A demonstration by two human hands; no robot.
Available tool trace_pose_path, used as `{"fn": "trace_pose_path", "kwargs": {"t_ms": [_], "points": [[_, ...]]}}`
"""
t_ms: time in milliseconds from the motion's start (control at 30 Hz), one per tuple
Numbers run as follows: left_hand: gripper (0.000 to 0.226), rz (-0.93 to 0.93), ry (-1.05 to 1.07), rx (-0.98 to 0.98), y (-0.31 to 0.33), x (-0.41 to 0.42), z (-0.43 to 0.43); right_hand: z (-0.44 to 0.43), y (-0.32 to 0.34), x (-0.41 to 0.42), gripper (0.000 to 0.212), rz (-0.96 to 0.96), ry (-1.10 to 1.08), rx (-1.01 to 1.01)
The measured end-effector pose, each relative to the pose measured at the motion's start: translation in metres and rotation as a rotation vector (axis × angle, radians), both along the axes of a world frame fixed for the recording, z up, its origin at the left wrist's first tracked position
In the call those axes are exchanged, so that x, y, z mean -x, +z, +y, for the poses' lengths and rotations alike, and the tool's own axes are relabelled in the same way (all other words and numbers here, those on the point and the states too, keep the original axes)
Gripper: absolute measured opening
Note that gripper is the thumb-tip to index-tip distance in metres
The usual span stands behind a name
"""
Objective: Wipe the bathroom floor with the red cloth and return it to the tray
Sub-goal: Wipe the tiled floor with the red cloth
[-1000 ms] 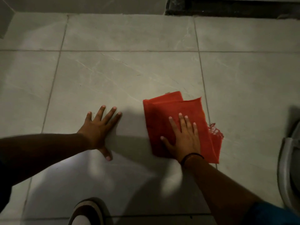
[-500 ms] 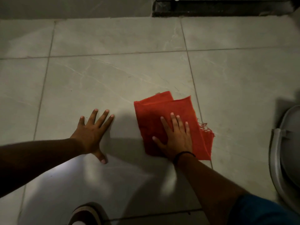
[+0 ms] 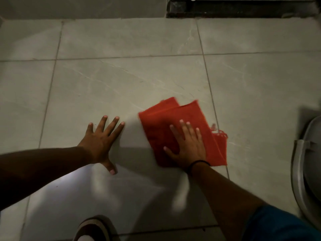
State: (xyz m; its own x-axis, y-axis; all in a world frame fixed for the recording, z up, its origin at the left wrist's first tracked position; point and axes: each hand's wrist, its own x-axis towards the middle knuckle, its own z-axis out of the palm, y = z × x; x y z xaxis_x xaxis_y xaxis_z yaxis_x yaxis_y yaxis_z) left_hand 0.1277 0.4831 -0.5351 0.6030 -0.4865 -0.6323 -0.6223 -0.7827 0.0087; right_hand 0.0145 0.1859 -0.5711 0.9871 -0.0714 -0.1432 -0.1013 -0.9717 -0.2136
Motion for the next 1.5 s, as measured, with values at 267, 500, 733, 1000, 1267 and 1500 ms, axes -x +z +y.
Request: {"fn": "trace_pose_path", "kwargs": {"t_ms": [267,500,733,1000,1267,1500], "points": [[0.164,0.000,-0.016,-0.016,0.000,-0.001,0.000,0.049,-0.003,0.029,0.078,-0.030,0.389,-0.093],[0.163,-0.007,0.011,0.022,0.003,0.001,-0.001,-0.019,0.004,0.012,0.078,-0.002,0.109,0.066],[0.163,0.005,0.016,0.048,0.006,0.000,0.001,0.079,0.002,0.006,0.085,-0.014,-0.032,-0.074],[0.159,-0.167,0.161,0.247,0.006,0.015,-0.003,0.000,0.027,0.009,0.082,0.050,0.707,0.053],[0.114,-0.291,-0.129,0.543,0.024,0.055,-0.054,0.007,0.051,-0.002,0.014,0.037,0.521,-0.130],[0.029,-0.315,-0.043,0.591,0.033,0.048,-0.080,0.009,0.080,-0.033,0.011,0.025,0.229,-0.324]]}}
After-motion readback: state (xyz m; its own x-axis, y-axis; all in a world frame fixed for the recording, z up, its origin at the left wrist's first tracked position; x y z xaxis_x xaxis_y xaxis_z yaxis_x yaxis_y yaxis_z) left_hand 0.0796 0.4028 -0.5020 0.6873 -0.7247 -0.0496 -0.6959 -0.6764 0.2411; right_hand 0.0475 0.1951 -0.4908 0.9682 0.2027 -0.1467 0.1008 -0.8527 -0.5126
